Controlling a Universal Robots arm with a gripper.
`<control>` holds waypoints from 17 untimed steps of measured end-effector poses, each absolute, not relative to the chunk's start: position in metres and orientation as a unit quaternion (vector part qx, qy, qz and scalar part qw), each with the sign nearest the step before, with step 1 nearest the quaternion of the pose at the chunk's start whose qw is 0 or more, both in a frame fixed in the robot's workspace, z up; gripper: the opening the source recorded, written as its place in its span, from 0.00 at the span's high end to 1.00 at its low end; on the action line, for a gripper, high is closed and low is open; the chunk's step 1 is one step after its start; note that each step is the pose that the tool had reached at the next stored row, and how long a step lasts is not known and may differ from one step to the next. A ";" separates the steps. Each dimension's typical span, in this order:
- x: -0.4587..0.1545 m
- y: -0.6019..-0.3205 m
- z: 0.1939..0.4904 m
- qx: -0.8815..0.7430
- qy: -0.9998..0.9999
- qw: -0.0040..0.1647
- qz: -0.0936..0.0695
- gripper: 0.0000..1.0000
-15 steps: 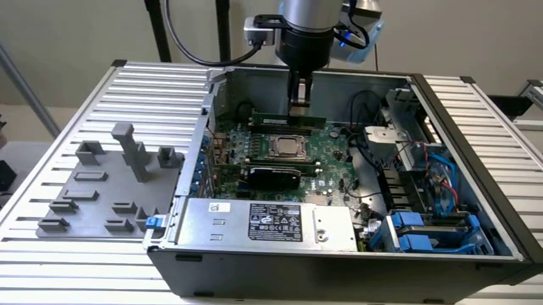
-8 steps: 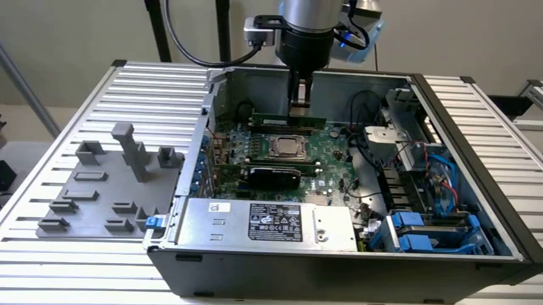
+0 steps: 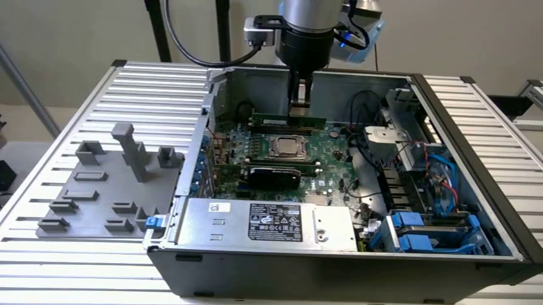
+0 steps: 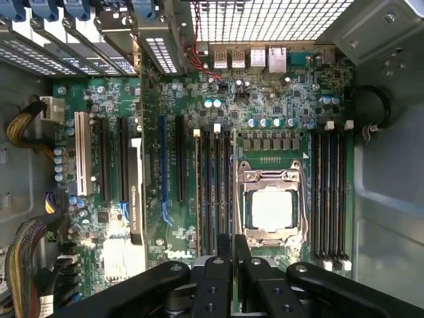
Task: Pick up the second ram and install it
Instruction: 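Insert the second ram into the second slot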
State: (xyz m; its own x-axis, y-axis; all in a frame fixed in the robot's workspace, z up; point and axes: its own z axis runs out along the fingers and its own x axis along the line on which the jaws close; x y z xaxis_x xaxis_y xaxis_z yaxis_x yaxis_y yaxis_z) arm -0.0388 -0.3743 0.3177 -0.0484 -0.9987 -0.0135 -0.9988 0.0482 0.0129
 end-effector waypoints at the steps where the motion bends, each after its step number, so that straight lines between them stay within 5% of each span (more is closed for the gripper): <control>1: -0.039 -0.374 0.318 -0.690 0.724 0.000 0.009 1.00; 17: -0.044 -0.374 0.291 -0.690 0.724 0.002 0.008 1.00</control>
State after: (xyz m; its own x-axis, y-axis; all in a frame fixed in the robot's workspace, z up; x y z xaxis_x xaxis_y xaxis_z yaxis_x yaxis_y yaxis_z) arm -0.0442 -0.3743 0.2908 -0.0483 -0.9987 -0.0137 -0.9988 0.0482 0.0085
